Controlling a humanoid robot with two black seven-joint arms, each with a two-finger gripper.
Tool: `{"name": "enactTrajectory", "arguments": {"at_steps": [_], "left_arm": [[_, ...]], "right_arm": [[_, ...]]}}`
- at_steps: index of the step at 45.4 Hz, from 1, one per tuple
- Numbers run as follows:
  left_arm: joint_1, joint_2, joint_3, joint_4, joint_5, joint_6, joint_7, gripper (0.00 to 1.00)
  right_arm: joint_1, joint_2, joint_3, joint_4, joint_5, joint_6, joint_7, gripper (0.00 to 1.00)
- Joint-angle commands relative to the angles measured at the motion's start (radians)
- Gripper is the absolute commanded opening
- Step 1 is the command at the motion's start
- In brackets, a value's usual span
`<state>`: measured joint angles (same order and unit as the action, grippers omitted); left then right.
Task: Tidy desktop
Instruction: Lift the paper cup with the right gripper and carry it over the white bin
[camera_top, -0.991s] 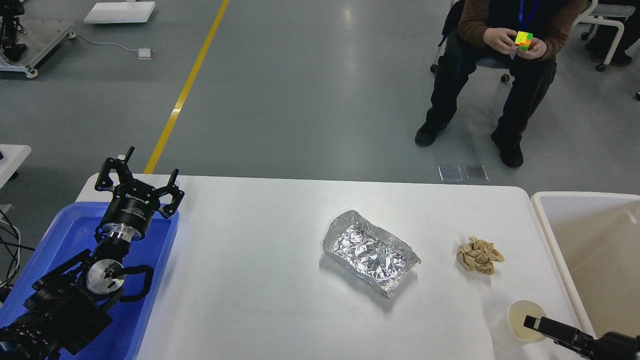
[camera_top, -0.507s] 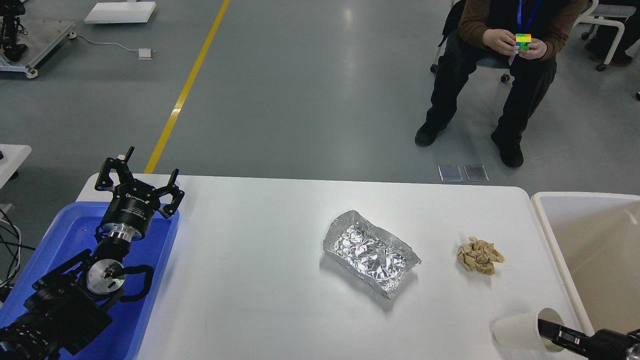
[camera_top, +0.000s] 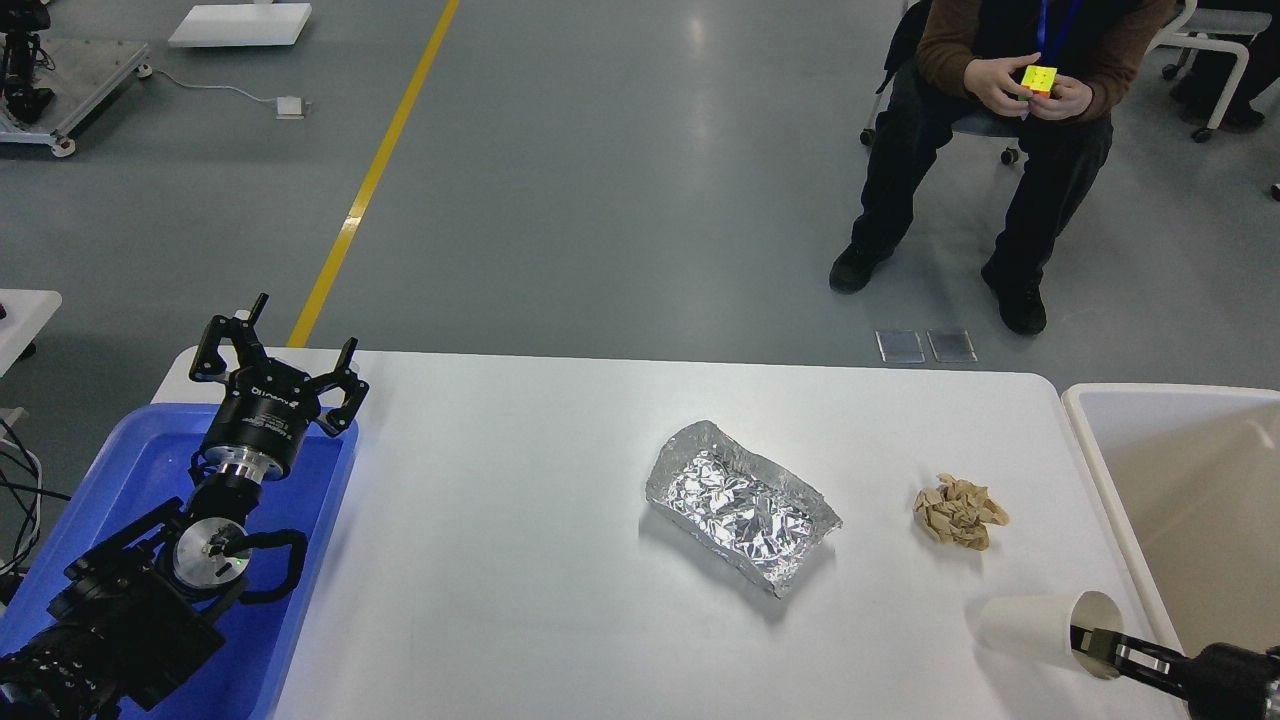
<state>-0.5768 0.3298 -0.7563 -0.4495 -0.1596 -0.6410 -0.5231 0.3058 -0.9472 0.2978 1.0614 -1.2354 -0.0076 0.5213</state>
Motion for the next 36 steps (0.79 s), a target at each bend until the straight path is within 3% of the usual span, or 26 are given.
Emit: {"name": "enactTrajectory", "arguments": {"at_steps": [1, 16, 25, 36], "left_arm": [[0.000, 0.000, 0.000, 0.000, 0.000, 0.000, 0.000, 1.00], [0.000, 0.000, 0.000, 0.000, 0.000, 0.000, 0.000, 1.00], [0.000, 0.000, 0.000, 0.000, 0.000, 0.000, 0.000, 1.00], [0.000, 0.000, 0.000, 0.000, 0.000, 0.000, 0.000, 1.00]], "right_arm": [[0.006, -0.047, 0.000, 0.029, 0.002, 0.003, 0.040, 0.00], [0.045, -0.271, 0.001, 0.232, 0.013, 0.017, 0.074, 0.00], [0.150, -0.476, 0.021, 0.376, 0.048, 0.113, 0.077, 0.00], [0.282, -0.620, 0.021, 0.430, 0.085, 0.244, 0.083, 0.00]]}}
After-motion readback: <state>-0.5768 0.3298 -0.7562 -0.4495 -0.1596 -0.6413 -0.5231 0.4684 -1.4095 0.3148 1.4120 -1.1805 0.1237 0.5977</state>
